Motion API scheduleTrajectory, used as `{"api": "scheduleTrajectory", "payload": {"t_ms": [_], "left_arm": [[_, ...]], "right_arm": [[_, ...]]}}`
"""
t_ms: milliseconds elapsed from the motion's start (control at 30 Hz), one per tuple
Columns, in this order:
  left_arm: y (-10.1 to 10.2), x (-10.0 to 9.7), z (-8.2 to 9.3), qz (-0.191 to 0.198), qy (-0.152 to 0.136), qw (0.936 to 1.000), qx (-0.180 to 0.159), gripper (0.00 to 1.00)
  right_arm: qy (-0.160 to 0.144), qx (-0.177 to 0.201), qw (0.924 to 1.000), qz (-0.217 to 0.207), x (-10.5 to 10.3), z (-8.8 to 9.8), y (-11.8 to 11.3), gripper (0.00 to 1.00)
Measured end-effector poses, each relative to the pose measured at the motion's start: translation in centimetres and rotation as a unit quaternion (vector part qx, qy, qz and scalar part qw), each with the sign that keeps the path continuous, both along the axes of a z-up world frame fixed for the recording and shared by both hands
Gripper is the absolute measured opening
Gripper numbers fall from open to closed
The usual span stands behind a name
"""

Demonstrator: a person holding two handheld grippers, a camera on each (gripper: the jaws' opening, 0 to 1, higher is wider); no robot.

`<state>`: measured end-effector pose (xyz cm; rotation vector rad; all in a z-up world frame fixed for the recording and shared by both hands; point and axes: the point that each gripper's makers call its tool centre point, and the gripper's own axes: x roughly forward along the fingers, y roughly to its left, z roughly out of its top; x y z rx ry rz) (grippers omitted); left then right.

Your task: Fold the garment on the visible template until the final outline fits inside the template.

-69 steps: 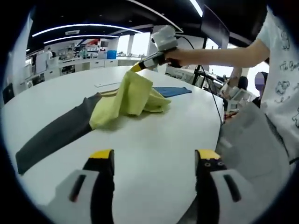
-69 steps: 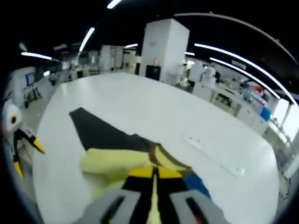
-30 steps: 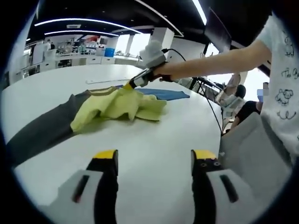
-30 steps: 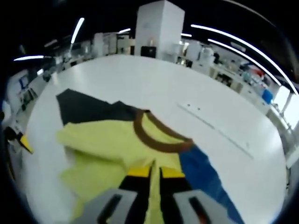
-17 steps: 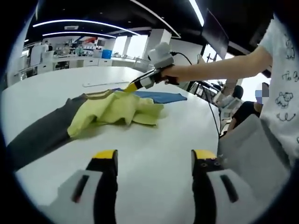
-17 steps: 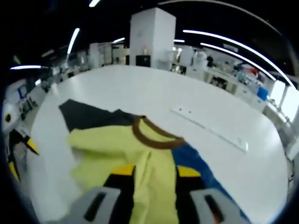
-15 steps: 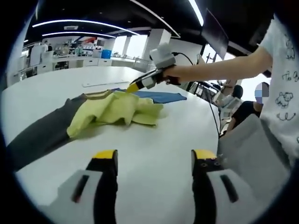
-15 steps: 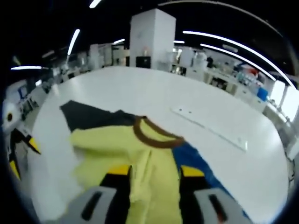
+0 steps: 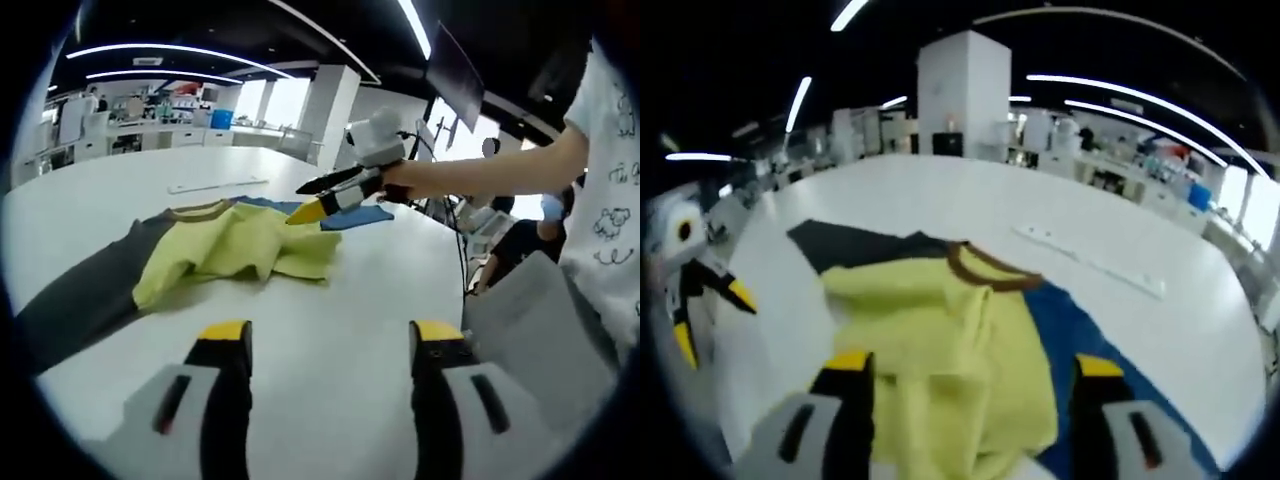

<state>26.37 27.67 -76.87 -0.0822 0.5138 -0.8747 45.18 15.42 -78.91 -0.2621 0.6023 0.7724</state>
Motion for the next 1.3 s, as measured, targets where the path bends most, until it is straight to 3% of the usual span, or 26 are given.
{"api": "scheduleTrajectory", "payload": {"t_ms": [133,300,567,633,1100,1300], "left_arm": [[-0.4,0.0,0.0,-0.005,0.000,1.0000,0.000,0.61],[-0.7,0.2,0.2,-0.009,-0.001,1.0000,-0.001,0.61],[-0.8,1.1,-0.2,0.002,0.011,0.9999,-0.004,0.60],[-0.5,1.9,-0.7,0.018,0.016,0.9996,0.012,0.60],[-2.0,6.9,-2.5,0.091,0.054,0.9943,-0.013,0.45],[-2.6,8.5,-3.7,0.107,0.066,0.9921,0.002,0.40]], "right_arm": [[0.004,0.014,0.9998,-0.010,-1.7,0.2,-0.6,0.89],[0.000,0.020,0.9996,-0.022,-2.3,0.5,-2.0,0.99],[0.005,0.028,0.9987,-0.042,-4.2,0.4,-3.9,0.99],[0.007,0.026,0.9987,-0.042,-4.7,0.3,-4.0,0.99],[0.024,0.033,0.9982,-0.045,-7.9,-0.3,-4.2,0.98],[0.032,0.043,0.9975,-0.045,-8.8,-0.2,-3.7,0.97]]}}
